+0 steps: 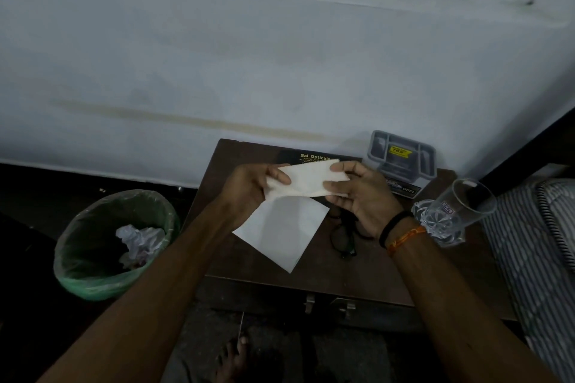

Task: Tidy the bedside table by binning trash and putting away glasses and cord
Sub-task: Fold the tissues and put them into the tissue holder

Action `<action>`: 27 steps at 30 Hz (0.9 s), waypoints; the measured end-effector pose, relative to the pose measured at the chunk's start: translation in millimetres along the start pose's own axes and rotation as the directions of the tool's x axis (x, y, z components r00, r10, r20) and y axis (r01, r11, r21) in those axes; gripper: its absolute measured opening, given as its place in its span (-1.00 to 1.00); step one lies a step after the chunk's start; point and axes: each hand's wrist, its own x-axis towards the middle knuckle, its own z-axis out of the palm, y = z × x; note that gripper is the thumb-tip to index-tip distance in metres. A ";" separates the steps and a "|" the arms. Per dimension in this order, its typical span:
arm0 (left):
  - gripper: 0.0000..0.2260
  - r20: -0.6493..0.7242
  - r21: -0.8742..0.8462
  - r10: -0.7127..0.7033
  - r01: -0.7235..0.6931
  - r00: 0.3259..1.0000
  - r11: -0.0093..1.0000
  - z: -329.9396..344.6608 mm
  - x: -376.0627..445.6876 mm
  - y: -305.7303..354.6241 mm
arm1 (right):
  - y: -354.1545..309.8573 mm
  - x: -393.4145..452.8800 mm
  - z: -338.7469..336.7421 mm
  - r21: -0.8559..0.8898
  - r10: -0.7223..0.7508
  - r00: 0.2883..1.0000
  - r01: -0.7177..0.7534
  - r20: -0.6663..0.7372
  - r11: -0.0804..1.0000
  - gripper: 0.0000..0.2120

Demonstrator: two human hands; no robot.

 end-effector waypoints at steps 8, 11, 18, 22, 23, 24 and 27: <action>-0.81 -0.016 0.225 0.059 -0.053 0.998 0.973 15.6 2.7 -8.7 | -13.4 2.7 -6.4 0.120 -0.182 0.978 0.194 -0.107 0.974 -0.41; -0.80 -0.033 0.188 0.152 -0.143 0.988 0.972 26.9 4.9 -10.9 | -9.8 1.1 -5.2 0.166 -0.040 0.996 0.053 -0.080 0.985 -0.67; -0.71 -0.041 0.134 0.201 -0.194 0.979 0.972 53.7 14.8 -21.2 | -0.8 -2.7 -2.7 0.133 -0.006 0.992 0.023 -0.129 0.991 -0.82; -0.60 -0.170 0.131 0.141 -0.119 0.975 0.984 73.5 22.7 -23.4 | -7.2 -7.1 -13.5 -0.055 -0.135 0.976 0.127 -0.172 0.990 -0.80; -0.58 -0.154 0.145 0.137 -0.115 0.979 0.983 77.8 25.0 -23.8 | -10.9 -8.8 -15.4 -0.079 -0.139 0.977 0.127 -0.164 0.989 -0.80; -0.59 -0.123 0.170 0.138 -0.116 0.983 0.979 81.7 26.5 -24.3 | -14.1 -10.1 -17.4 -0.101 -0.139 0.977 0.124 -0.162 0.987 -0.81; -0.69 -0.026 0.295 0.146 -0.131 0.989 0.946 92.7 31.0 -27.9 | -25.4 -10.5 -26.1 -0.205 -0.120 0.979 0.085 -0.165 0.975 -0.84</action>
